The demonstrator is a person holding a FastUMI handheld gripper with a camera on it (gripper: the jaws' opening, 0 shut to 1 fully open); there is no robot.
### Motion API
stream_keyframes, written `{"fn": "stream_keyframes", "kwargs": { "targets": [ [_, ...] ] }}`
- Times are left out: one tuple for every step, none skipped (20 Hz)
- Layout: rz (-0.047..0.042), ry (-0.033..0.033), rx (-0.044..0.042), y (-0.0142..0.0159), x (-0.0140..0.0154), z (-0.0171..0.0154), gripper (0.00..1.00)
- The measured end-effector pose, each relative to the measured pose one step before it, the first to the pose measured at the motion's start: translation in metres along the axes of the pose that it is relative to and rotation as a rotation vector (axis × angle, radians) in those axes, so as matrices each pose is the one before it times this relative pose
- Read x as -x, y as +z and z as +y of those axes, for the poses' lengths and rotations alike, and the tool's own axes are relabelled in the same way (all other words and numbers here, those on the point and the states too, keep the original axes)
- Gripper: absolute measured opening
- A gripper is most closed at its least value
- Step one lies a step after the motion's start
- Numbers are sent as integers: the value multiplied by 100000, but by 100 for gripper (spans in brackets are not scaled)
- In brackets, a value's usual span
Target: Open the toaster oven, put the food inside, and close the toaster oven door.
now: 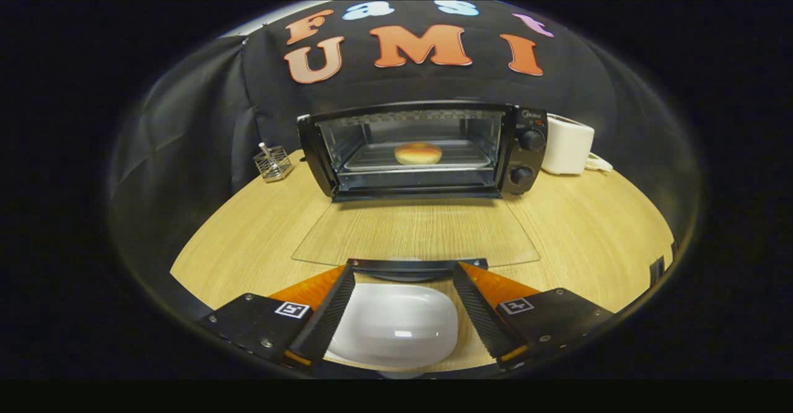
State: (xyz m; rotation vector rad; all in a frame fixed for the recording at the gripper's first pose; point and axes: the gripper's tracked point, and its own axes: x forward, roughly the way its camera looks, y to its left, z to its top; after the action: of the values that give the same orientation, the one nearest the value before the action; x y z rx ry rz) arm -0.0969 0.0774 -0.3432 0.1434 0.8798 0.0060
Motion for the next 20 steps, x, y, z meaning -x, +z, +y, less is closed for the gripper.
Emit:
{"fn": "stream_keyframes", "kwargs": {
  "targets": [
    [1607, -839, -219, -704, 19, -189, 95],
    [1002, -557, 165, -307, -216, -265, 95],
    [469, -708, -167, -78, -340, -170, 95],
    [759, -422, -332, -161, -158, -148, 95],
    [214, -516, -432, 46, -293, -103, 95],
    [479, -544, -337, -67, -264, -175, 94],
    [155, -154, -716, 42, -344, -33, 94],
    [356, 164, -1113, -31, -170, -3, 94],
    [61, -665, -678, 84, -101, -41, 94],
    [555, -708, 426, -45, -222, 34, 94],
    [-184, -519, 231, 130, 57, 41, 94],
    [-343, -473, 695, 63, 88, -48, 94],
    [-962, -79, -369, 262, 48, -48, 94],
    [-398, -110, -263, 155, 92, 71, 93],
    [-398, -71, -319, 106, 147, 8, 93],
    [-382, -113, 178, 171, 97, -61, 93],
    [-771, -223, 263, 246, 199, 136, 93],
    [-1097, -223, 738, 323, 207, -15, 93],
    [-1821, -351, 737, 611, 310, -8, 93],
    [-2145, -243, 1037, 509, 424, 13, 93]
  ]
}}
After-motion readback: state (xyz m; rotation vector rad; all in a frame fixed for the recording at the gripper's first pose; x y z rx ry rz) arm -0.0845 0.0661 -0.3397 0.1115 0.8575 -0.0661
